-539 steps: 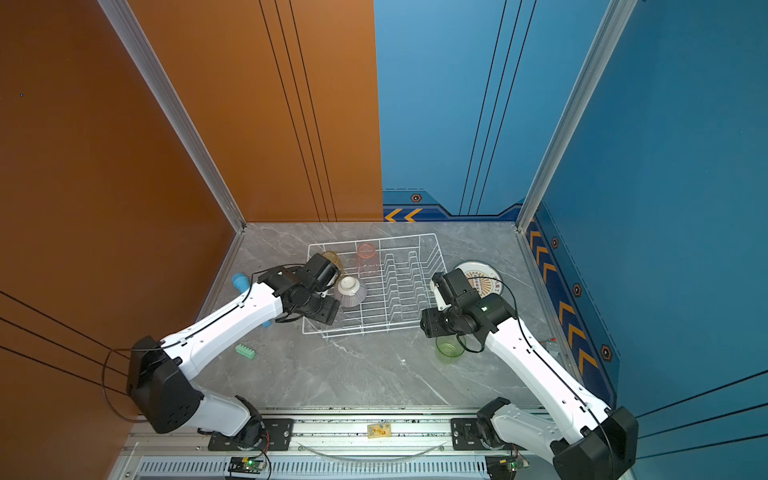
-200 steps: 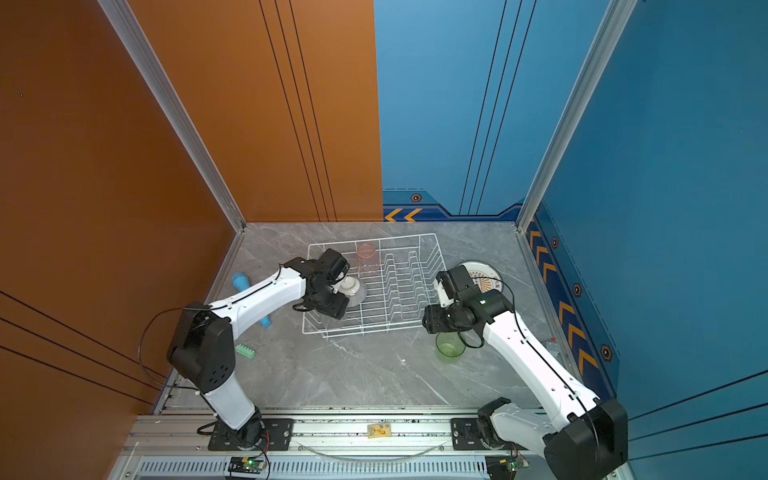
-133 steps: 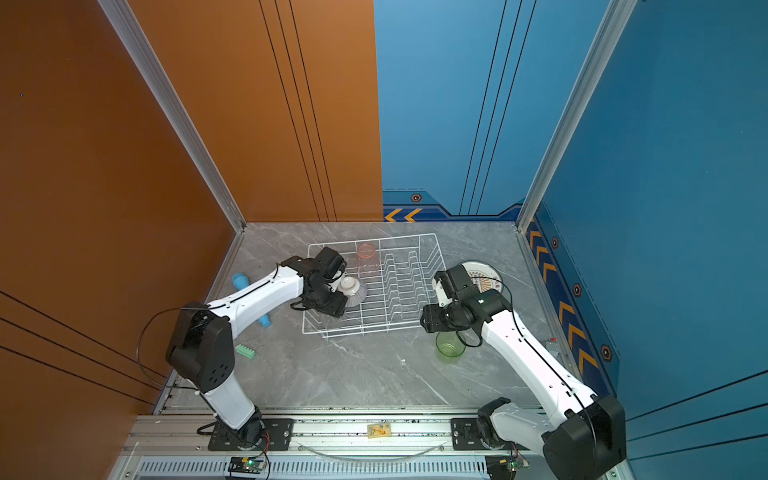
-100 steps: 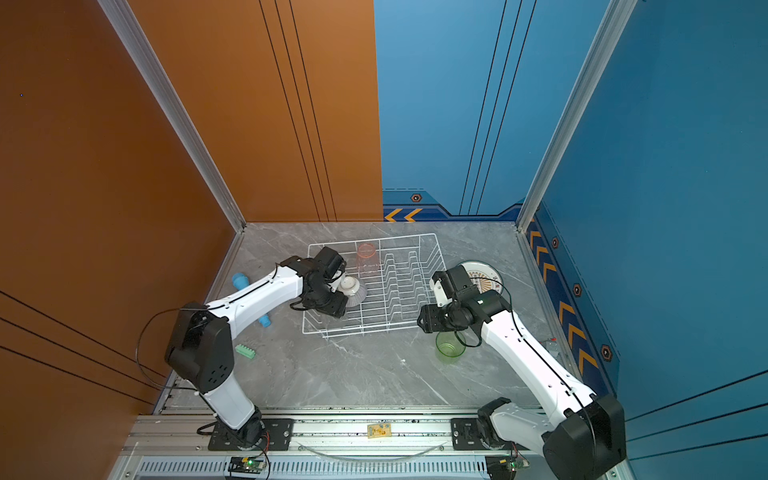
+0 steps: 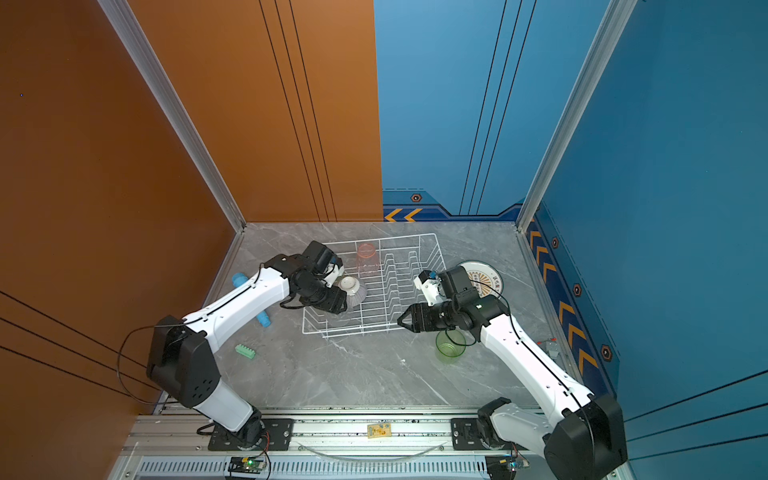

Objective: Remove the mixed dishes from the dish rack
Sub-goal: 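Grasp the clear octagonal cup with the left gripper and lift it from the rack, then raise the clear cup with the left gripper while the right gripper reaches toward it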

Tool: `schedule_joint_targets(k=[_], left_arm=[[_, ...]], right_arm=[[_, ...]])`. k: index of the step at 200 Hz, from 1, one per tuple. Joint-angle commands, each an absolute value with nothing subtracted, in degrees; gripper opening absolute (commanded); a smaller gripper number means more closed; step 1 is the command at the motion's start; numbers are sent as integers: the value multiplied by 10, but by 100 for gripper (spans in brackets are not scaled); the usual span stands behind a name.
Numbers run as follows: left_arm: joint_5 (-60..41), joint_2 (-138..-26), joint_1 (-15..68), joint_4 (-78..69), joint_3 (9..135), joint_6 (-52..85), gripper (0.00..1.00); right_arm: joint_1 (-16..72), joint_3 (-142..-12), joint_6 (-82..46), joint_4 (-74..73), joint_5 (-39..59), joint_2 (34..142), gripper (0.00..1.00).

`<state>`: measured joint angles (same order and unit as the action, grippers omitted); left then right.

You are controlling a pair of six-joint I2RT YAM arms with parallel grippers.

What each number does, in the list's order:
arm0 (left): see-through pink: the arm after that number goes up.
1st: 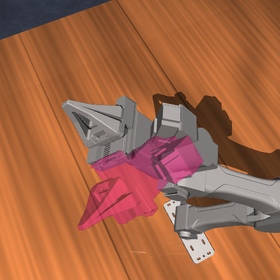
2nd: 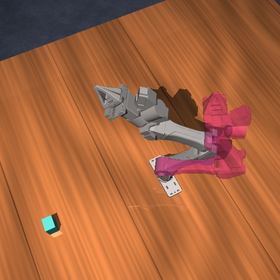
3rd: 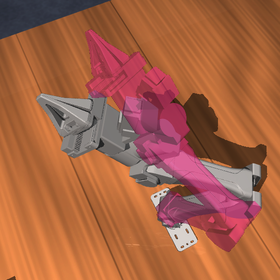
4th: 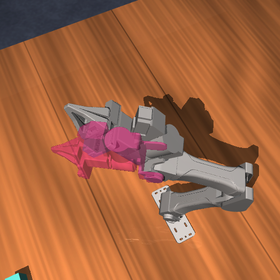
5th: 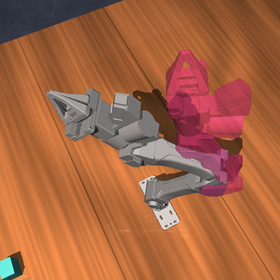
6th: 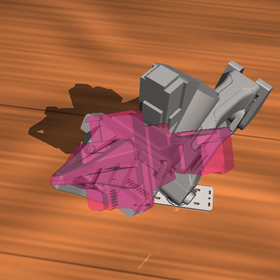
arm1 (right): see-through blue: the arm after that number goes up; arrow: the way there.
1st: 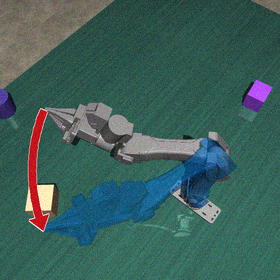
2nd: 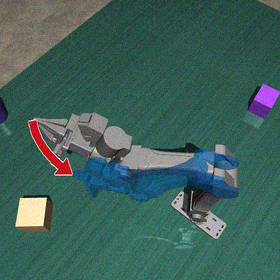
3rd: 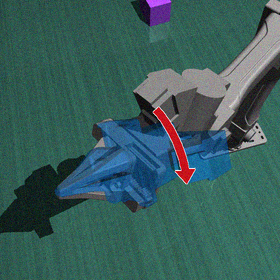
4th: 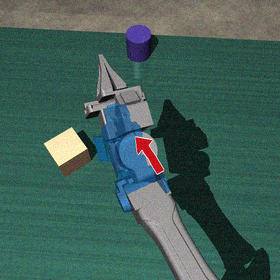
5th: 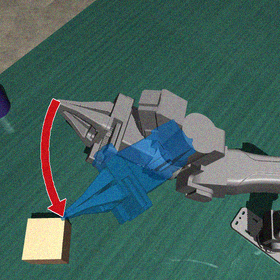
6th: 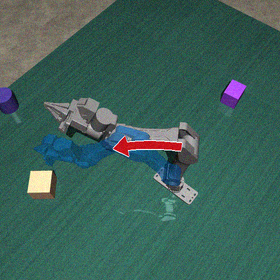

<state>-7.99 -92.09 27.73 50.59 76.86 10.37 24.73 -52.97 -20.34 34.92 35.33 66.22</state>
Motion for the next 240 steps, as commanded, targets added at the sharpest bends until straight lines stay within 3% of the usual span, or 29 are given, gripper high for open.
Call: schedule_joint_targets(k=[1, 156, 240], left_arm=[[-136, -888, 269, 498, 774, 100, 46], [-390, -795, 265, 331, 751, 176, 46], [-462, -784, 279, 224, 730, 230, 46]], right_arm=[[246, -508, -236, 281, 431, 648, 63], [250, -422, -395, -34, 537, 622, 42], [247, -419, -430, -128, 553, 615, 40]])
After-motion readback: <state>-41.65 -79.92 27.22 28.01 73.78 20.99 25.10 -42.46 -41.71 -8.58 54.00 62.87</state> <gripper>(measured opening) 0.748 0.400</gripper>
